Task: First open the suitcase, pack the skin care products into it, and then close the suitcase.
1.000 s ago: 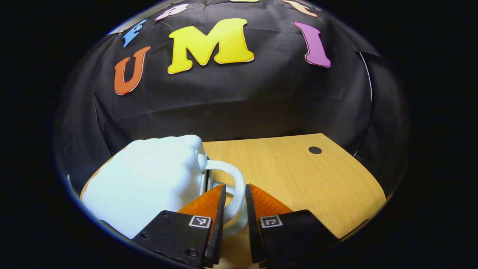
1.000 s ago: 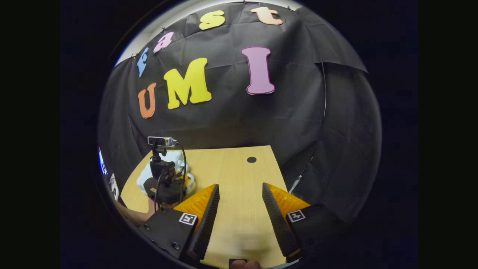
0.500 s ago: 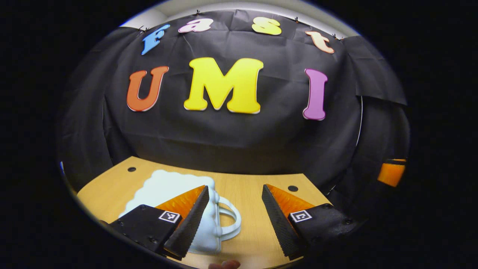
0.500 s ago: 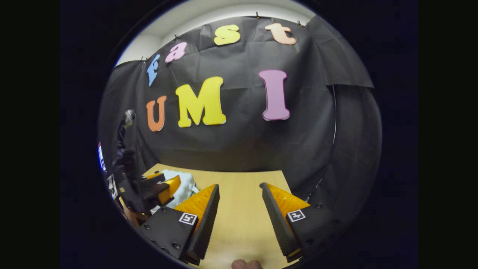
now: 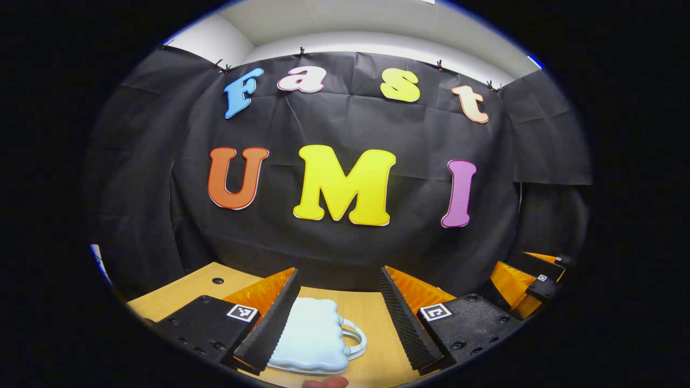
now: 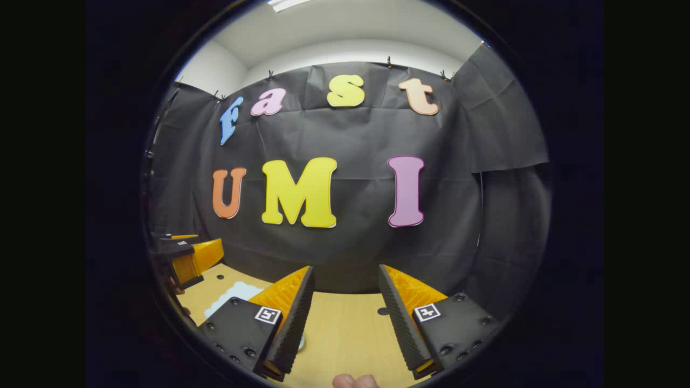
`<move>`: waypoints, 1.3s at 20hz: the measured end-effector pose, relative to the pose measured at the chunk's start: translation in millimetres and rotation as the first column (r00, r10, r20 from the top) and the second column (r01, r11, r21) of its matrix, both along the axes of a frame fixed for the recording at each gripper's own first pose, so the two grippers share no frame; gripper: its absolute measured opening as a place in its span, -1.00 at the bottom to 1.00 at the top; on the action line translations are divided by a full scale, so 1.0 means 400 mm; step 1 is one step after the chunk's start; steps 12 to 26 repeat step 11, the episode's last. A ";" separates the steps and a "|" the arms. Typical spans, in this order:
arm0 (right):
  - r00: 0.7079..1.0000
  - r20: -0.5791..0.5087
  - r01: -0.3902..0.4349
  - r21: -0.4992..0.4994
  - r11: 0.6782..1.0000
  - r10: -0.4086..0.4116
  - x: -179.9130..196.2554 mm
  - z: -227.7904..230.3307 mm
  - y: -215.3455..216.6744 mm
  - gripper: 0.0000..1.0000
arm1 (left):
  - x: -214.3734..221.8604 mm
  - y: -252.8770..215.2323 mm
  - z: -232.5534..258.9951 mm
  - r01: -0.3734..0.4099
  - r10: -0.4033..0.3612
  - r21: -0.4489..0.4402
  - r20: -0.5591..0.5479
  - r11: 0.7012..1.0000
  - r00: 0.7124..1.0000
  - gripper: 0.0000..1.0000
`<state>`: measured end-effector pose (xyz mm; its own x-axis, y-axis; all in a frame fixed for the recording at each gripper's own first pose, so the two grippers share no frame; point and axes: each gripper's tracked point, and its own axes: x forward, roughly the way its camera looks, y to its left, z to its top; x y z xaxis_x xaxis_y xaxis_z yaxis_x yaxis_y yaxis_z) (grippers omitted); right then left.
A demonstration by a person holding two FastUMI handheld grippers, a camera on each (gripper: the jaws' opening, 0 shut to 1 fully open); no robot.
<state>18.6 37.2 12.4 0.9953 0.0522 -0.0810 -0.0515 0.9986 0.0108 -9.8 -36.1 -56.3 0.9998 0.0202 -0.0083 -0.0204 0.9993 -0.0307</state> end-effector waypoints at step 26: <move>0.999 -0.031 -0.007 0.012 1.000 0.007 -0.040 -0.019 0.084 0.55 | -0.048 0.022 -0.018 0.002 -0.001 0.028 -0.017 1.000 1.000 0.89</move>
